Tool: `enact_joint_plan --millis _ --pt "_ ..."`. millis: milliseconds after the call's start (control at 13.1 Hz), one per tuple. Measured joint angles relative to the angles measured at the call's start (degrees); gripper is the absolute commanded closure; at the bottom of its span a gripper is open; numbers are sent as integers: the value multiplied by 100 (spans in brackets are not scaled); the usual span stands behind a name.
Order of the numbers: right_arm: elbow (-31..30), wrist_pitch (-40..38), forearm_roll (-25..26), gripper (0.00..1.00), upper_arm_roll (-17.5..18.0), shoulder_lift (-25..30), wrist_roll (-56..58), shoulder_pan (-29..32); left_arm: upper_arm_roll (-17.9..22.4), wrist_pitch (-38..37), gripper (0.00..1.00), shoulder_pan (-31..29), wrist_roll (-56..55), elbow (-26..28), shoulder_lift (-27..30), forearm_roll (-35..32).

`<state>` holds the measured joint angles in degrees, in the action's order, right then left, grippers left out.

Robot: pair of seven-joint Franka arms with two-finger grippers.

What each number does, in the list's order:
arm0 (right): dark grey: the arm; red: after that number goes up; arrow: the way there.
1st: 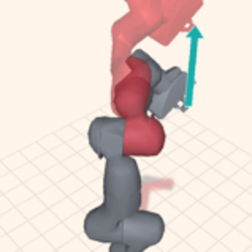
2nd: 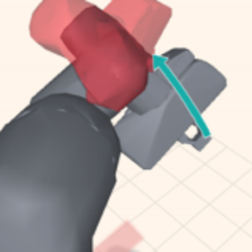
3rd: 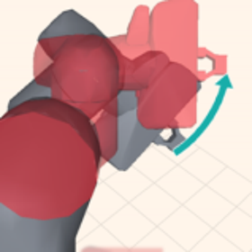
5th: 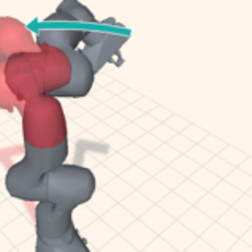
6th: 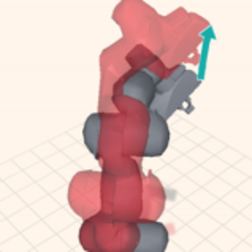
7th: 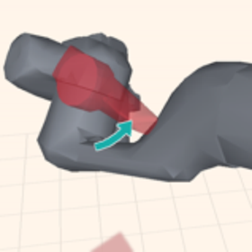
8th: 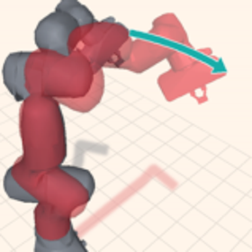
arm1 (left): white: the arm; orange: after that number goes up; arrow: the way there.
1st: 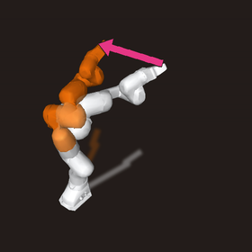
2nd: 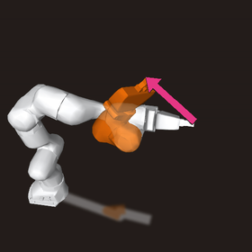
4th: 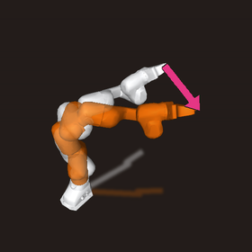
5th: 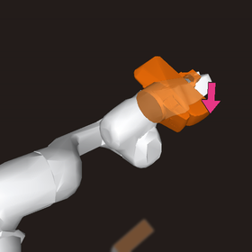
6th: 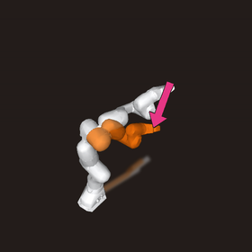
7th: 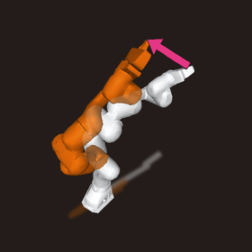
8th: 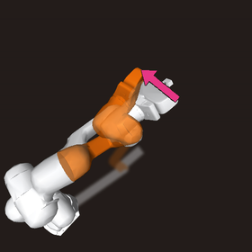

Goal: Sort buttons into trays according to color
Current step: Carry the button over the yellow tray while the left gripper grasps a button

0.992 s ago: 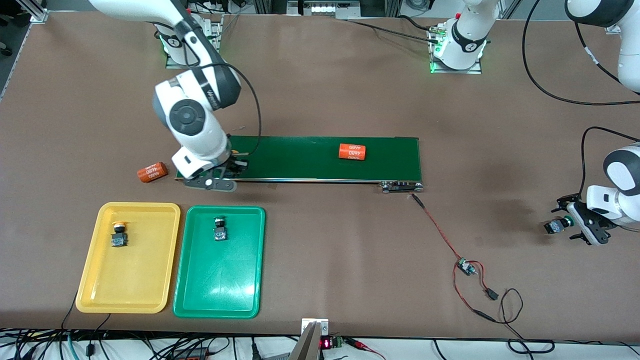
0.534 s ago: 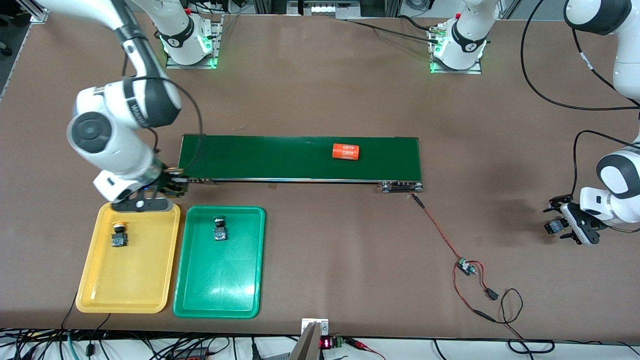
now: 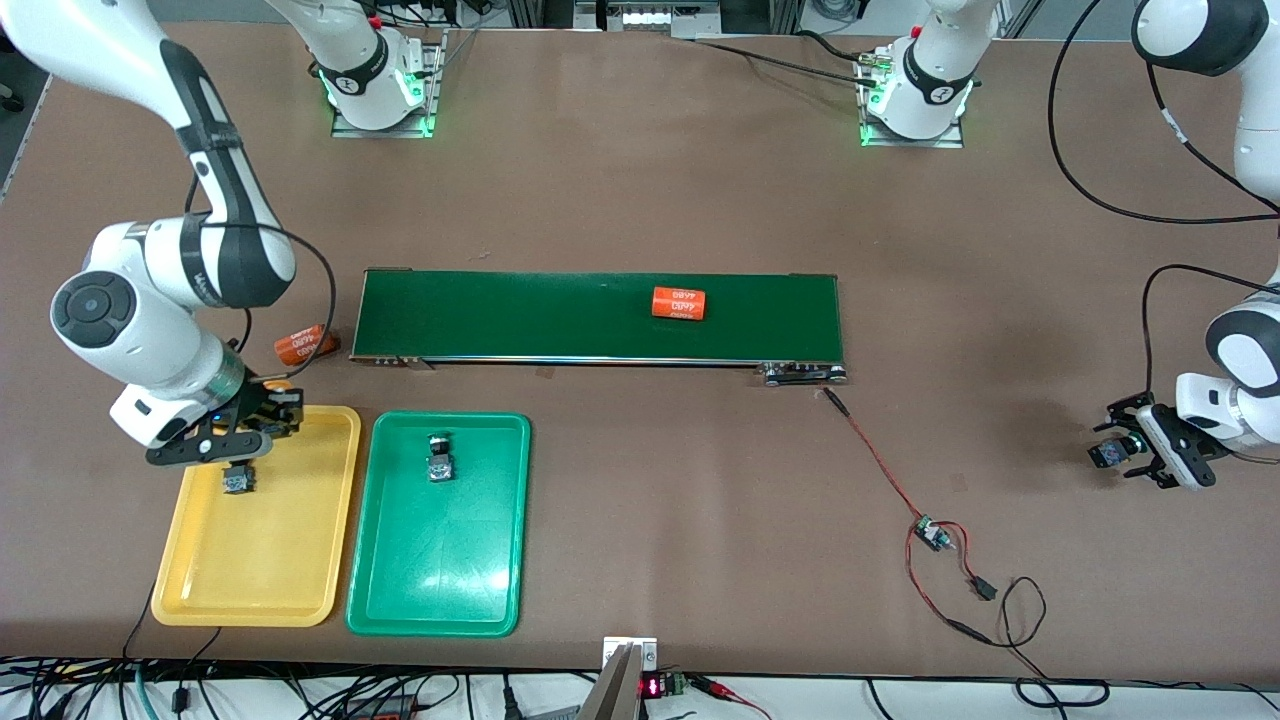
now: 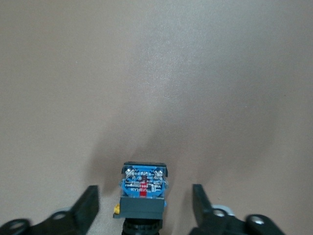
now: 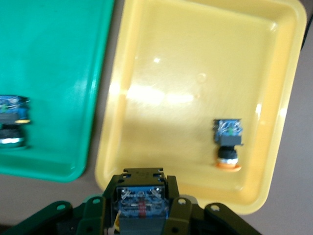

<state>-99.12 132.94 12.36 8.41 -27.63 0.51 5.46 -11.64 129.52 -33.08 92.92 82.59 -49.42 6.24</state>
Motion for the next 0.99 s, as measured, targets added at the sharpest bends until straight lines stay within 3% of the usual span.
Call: enact_joint_plan --millis 153,458,687,840,992 --pt "77 490 91 72 1 -345 84 185 1 -4 100 -14 75 -4 0 148" --pt "121 1170 262 69 7 -867 105 271 1 -33 100 -27 55 6 34 298" --pt "141 1457 268 69 5 -1126 105 301 -40 -164 100 -9 -327 308 503 301" --pt "162 1601 277 55 4 -1209 106 348 -72 -260 100 117 -792 765 1167 301" --pt "169 1637 283 32 5 -1232 108 359 -82 -344 100 355 -1481 1412 1943 300"
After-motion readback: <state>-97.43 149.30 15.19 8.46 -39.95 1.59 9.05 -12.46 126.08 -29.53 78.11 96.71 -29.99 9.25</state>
